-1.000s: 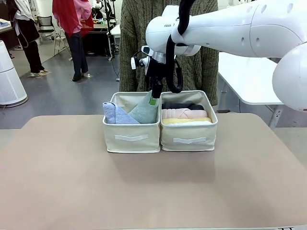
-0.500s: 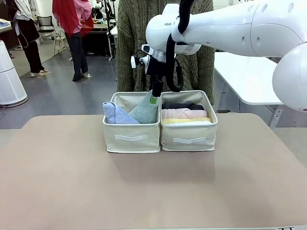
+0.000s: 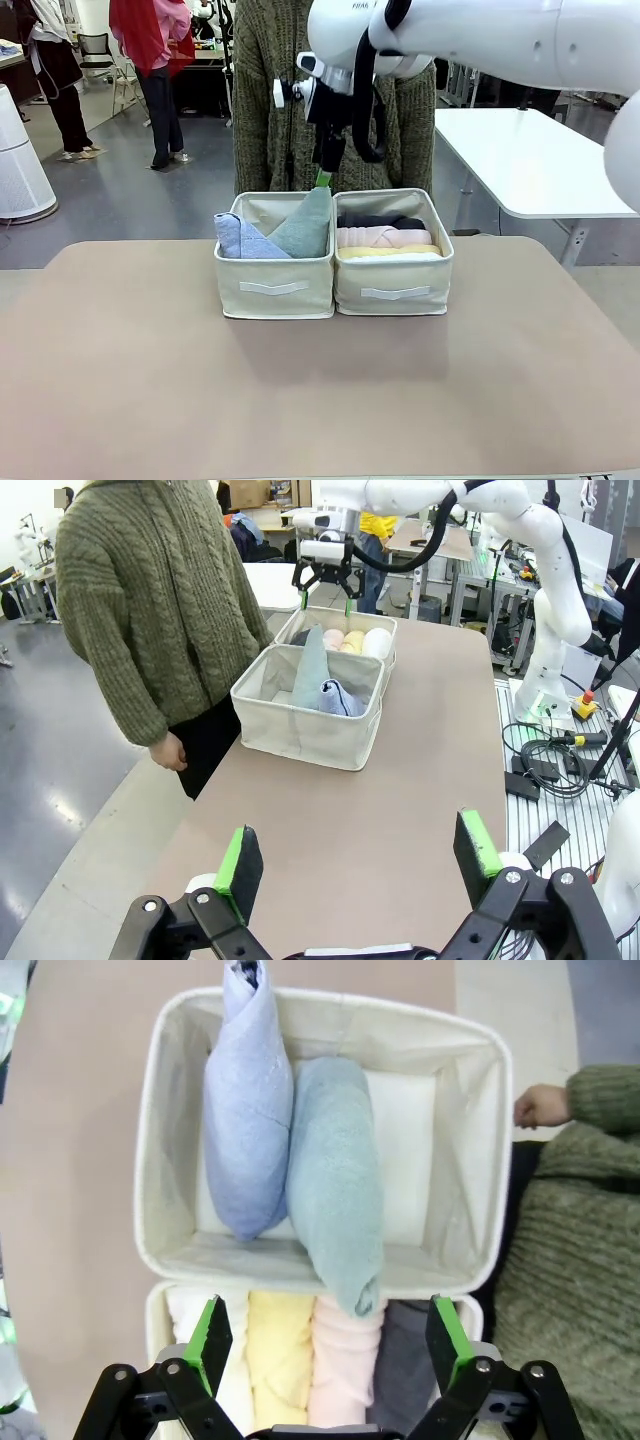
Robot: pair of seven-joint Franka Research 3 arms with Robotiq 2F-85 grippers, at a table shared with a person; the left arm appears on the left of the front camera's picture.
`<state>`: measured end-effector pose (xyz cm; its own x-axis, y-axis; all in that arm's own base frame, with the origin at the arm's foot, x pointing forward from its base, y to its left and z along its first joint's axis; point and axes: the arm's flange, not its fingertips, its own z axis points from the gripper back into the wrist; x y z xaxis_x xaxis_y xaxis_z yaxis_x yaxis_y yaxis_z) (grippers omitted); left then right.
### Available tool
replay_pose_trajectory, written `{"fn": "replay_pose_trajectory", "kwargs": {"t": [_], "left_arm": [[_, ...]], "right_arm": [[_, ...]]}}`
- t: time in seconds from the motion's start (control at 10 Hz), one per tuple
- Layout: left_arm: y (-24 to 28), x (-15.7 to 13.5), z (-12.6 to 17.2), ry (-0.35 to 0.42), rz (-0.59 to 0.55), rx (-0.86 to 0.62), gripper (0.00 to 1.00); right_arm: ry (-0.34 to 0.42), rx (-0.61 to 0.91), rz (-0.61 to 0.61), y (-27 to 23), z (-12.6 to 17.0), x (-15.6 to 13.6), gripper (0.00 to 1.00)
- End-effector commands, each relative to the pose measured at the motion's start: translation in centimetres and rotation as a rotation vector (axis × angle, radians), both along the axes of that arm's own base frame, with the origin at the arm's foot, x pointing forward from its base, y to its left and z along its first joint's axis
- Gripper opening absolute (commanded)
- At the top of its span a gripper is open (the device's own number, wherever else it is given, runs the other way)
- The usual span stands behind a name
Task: Sort the towels based on their folding style.
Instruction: Pick up another triangle-folded towel from the table and place it in the left Fabric basket.
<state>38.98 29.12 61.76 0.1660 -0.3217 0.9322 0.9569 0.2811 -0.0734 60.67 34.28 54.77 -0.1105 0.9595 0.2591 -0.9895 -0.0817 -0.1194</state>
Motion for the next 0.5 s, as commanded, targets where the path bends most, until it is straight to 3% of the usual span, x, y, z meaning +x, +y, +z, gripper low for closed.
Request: {"fn": "replay_pose_trajectory", "kwargs": {"t": [0.0,0.2,0.4], "left_arm": [[0.0,-0.2,0.1,-0.012,0.005,-0.008,1.00],[0.0,-0.2,0.1,-0.012,0.005,-0.008,1.00],[0.0,-0.2,0.1,-0.012,0.005,-0.008,1.00]], "right_arm": [[-0.021,-0.034,-0.023,-0.9,1.3,-2.2,1.00],[-0.004,-0.062,-0.043,-2.3,1.9,-4.8,1.00],[-0.010,-0.082,-0.107,-6.0,2.8,-9.8,1.00]]}}
